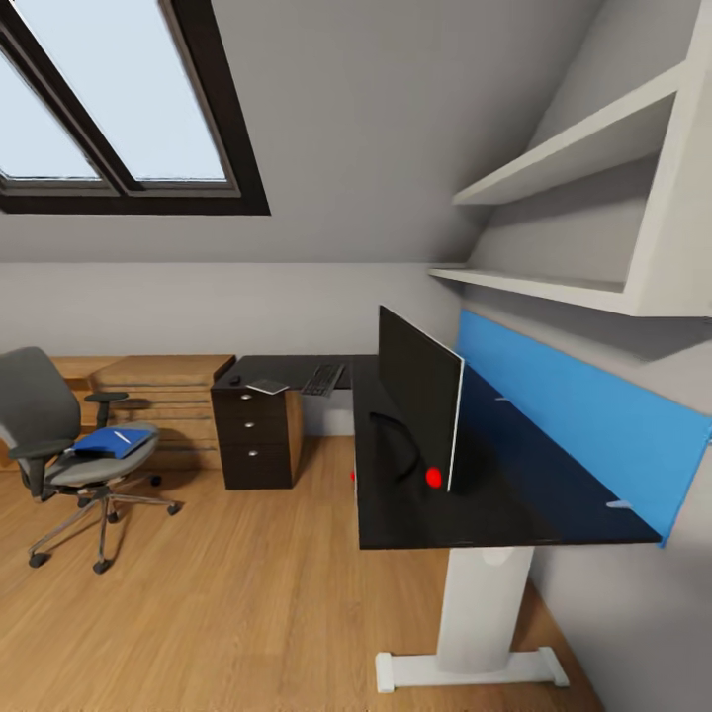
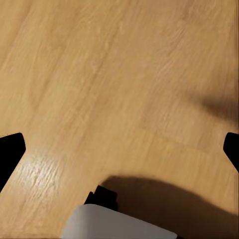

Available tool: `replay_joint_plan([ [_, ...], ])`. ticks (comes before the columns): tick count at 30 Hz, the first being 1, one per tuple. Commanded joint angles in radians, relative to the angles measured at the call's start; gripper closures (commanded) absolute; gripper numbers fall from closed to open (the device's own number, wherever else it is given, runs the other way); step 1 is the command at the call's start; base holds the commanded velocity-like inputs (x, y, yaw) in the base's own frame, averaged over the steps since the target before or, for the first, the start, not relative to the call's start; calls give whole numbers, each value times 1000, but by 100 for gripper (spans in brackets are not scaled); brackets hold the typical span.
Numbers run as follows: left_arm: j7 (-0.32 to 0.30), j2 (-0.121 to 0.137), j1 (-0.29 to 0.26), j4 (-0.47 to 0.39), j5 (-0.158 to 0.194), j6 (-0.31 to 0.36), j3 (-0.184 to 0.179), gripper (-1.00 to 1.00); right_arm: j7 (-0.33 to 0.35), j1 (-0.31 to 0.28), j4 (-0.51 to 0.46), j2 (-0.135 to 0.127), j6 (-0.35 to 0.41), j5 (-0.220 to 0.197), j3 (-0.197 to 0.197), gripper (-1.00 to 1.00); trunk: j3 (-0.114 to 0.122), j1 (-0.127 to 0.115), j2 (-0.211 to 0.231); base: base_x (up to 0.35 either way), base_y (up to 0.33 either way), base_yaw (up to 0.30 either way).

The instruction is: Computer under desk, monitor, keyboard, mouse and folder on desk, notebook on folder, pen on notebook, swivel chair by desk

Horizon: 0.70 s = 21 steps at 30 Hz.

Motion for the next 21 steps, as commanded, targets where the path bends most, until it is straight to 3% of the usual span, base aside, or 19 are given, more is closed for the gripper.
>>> replay_joint_plan([
  [1,8,1,0,-2,8,-3,-9,-100,-6,0,0,0,-2,-4,8,-100,-1,0,-1,-96,-234,0],
  [12,7,1,0,-2,8,-3,-9,-100,-7,-1,0,-1,-5,-4,8,-100,-1,0,-1,-113,-291,0],
  [18,10,2,0,-2,8,-4,-6,-100,-9,-1,-4,-1,-8,-4,5,-100,-1,0,-1,-39,-95,0],
  [21,12,3,0,-2,8,-4,-6,-100,-12,-1,-8,-4,-8,-7,1,-100,8,-12,20,-9,-23,0],
])
